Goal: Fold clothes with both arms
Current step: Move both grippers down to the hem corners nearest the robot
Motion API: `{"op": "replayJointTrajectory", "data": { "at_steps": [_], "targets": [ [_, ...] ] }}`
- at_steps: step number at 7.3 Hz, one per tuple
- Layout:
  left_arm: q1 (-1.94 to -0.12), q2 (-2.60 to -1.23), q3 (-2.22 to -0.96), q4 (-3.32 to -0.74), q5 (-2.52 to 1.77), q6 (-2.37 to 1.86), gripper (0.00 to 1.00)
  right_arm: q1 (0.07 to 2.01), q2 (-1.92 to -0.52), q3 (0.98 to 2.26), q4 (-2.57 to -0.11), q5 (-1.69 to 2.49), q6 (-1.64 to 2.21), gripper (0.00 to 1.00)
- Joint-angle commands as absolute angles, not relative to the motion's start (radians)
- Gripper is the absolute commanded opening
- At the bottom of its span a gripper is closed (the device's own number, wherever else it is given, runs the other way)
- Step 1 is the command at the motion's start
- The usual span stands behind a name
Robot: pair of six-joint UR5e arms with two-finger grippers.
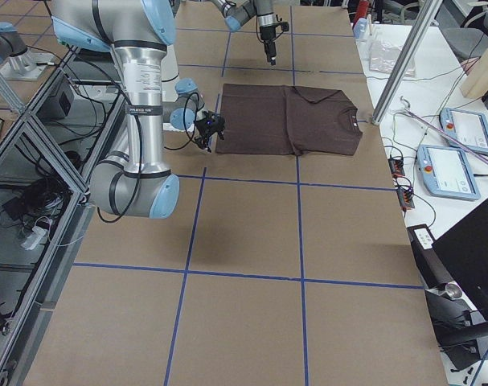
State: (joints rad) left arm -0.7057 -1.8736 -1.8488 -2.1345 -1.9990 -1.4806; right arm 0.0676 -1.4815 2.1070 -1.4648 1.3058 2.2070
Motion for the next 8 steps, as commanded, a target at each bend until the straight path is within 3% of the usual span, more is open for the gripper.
{"op": "replayJointTrajectory", "data": {
  "at_steps": [1, 4, 5, 6, 8],
  "targets": [
    [-0.698, -1.873, -1.848, -2.134, -1.980, -1.482, 1.00, 0.063, -1.474, 2.102, -1.509, 1.305, 2.201, 0.82],
    [-0.698, -1.873, -1.848, -2.134, -1.980, -1.482, 1.00, 0.061, -1.453, 2.080, -1.511, 1.305, 2.195, 0.77],
    [-0.698, -1.873, -1.847, -2.134, -1.980, -1.482, 1.00, 0.067, -1.453, 2.076, -1.511, 1.307, 2.192, 0.71],
    [-0.698, -1.873, -1.844, -2.134, -1.980, -1.480, 1.00, 0.071, -1.450, 2.065, -1.509, 1.308, 2.192, 0.57],
    [-0.698, -1.867, -1.842, -2.135, -1.980, -1.480, 1.00, 0.074, -1.448, 2.056, -1.509, 1.307, 2.192, 0.05]
  ]
}}
